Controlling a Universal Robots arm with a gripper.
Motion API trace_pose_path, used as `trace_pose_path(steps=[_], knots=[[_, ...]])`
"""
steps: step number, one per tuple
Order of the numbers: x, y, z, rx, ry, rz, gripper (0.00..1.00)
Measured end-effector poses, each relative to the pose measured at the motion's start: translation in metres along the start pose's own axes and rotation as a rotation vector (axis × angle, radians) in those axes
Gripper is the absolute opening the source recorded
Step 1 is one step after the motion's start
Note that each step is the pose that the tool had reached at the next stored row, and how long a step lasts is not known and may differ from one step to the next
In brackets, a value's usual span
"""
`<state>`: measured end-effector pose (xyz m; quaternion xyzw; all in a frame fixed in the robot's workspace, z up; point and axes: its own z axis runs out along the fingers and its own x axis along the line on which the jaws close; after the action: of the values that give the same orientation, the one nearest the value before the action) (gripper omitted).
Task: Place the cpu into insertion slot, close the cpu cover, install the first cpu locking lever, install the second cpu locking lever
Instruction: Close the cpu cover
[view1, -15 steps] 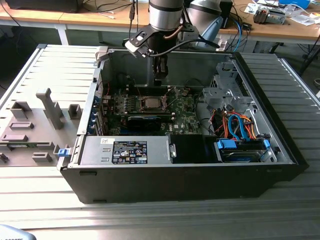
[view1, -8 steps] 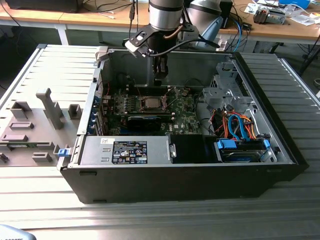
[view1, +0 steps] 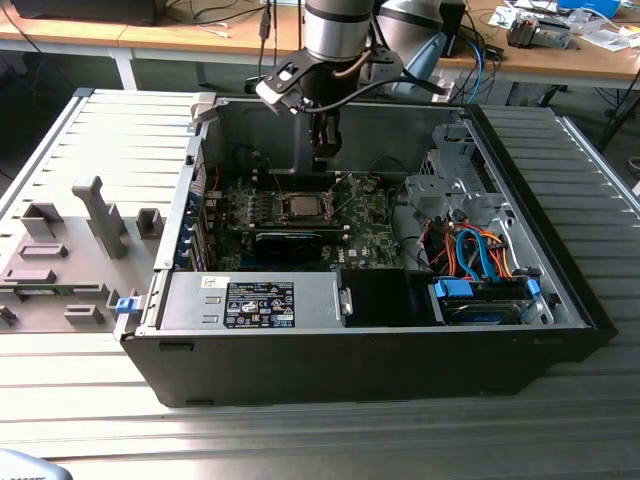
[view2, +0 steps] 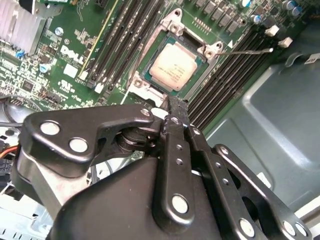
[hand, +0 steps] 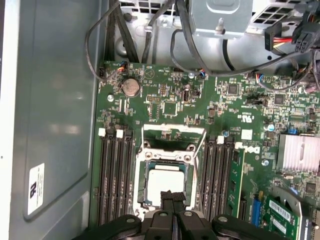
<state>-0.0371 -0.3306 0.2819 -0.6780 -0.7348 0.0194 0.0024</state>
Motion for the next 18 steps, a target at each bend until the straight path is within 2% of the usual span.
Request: trace_pose_path(steps=[7, 8, 10, 12, 15, 18], knots=[[-0.001, 0.0123, -0.0004, 0.0, -0.0006, 0.0, 0.11], [-0.002, 0.0242, -0.0007, 0.0, -0.0007, 0.0, 0.11], [-0.0029, 0.0366, -0.0011, 0.0, -0.0006, 0.0, 0.11], [-0.0047, 0.0576, -0.0017, 0.0, -0.0005, 0.0, 0.11], [-0.0052, 0.0643, -0.0019, 0.0, -0.0006, 0.0, 0.11], [-0.0055, 0.0679, -0.002, 0.0, -0.0007, 0.0, 0.11]])
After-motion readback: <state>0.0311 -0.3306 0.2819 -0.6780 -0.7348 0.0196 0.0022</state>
